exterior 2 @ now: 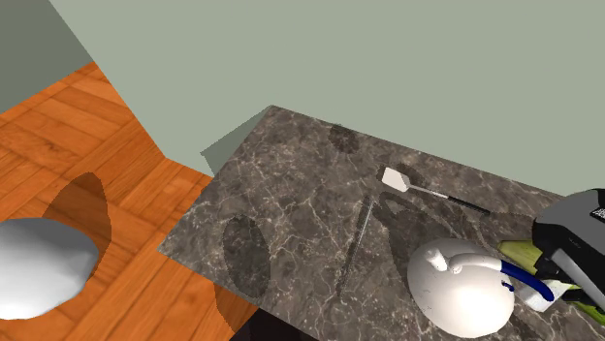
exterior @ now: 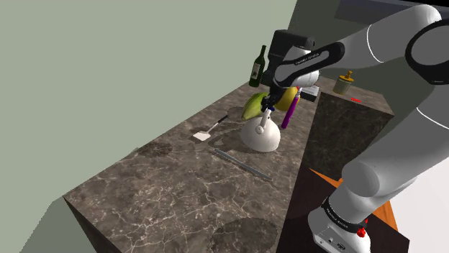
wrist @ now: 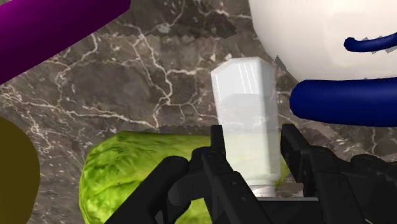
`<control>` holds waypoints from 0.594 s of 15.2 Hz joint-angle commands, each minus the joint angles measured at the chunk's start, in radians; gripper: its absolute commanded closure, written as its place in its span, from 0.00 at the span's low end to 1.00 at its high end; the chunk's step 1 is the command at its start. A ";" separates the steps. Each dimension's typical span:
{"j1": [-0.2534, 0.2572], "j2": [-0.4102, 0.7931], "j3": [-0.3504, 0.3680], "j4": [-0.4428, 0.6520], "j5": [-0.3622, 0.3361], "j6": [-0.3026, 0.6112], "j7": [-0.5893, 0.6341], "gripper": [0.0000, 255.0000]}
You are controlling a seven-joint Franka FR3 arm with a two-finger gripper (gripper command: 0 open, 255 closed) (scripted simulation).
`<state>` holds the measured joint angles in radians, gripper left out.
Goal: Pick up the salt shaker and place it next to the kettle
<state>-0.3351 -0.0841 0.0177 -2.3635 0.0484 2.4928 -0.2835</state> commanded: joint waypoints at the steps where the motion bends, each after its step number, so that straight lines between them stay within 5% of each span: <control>1: 0.000 0.016 -0.001 -0.013 0.002 0.029 -0.003 1.00; 9: 0.000 0.056 0.000 -0.034 0.005 0.091 -0.007 1.00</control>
<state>-0.3348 -0.0284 0.0173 -2.3975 0.0532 2.5827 -0.2903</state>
